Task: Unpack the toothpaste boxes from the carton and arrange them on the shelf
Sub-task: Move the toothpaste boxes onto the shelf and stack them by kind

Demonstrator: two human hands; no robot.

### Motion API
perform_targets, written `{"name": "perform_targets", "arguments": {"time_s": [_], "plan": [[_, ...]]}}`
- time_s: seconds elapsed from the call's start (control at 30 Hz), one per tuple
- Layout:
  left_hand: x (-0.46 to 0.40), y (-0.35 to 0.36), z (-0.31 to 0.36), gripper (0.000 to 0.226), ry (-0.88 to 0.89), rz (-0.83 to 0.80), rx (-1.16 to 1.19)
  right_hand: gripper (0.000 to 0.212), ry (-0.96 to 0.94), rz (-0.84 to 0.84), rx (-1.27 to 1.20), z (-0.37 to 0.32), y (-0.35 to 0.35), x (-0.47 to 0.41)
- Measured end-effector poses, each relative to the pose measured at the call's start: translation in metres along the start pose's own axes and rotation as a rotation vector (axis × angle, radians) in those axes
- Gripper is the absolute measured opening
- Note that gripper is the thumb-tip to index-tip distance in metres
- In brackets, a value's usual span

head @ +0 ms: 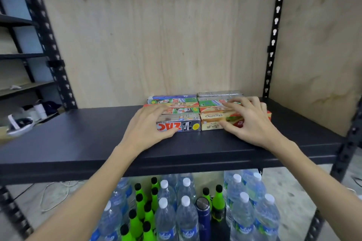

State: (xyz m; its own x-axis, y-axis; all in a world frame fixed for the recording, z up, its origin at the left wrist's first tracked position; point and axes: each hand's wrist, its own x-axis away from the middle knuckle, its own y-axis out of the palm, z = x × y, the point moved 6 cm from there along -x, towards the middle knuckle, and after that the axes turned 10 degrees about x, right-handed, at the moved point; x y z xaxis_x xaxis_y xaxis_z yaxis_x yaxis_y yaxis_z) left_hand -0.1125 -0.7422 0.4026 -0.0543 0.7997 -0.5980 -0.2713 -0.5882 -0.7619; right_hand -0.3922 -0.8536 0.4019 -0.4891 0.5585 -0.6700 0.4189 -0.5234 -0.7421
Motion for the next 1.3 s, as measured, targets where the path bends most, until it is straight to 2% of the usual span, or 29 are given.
{"name": "perform_targets", "arguments": {"time_s": [0.17, 0.27, 0.4, 0.5, 0.67, 0.87, 1.03, 1.3], "plan": [[0.036, -0.017, 0.029, 0.072, -0.037, 0.129, 0.085, 0.056, 0.11, 0.123, -0.201, -0.042, -0.025, 0.037], [0.083, -0.008, 0.051, 0.064, -0.077, 0.18, 0.181, 0.053, 0.133, 0.148, -0.269, -0.074, -0.032, 0.063], [0.149, -0.005, 0.073, 0.057, -0.055, 0.339, 0.26, 0.051, 0.135, 0.217, -0.388, -0.12, -0.039, 0.113], [0.203, 0.01, 0.075, 0.053, -0.085, 0.368, 0.295, 0.051, 0.125, 0.173, -0.458, -0.145, -0.019, 0.163], [0.299, 0.073, 0.041, 0.049, -0.251, 0.149, 0.289, 0.053, 0.201, -0.029, -0.451, -0.158, 0.053, 0.25], [0.403, 0.156, -0.015, 0.045, -0.483, -0.2, 0.171, 0.063, 0.315, -0.381, -0.347, -0.155, 0.16, 0.355], [0.485, 0.207, -0.053, 0.043, -0.634, -0.437, 0.153, 0.063, 0.331, -0.619, -0.316, -0.165, 0.224, 0.437], [0.567, 0.255, -0.075, 0.049, -0.74, -0.699, 0.14, 0.072, 0.297, -0.939, -0.304, -0.197, 0.282, 0.516]]}}
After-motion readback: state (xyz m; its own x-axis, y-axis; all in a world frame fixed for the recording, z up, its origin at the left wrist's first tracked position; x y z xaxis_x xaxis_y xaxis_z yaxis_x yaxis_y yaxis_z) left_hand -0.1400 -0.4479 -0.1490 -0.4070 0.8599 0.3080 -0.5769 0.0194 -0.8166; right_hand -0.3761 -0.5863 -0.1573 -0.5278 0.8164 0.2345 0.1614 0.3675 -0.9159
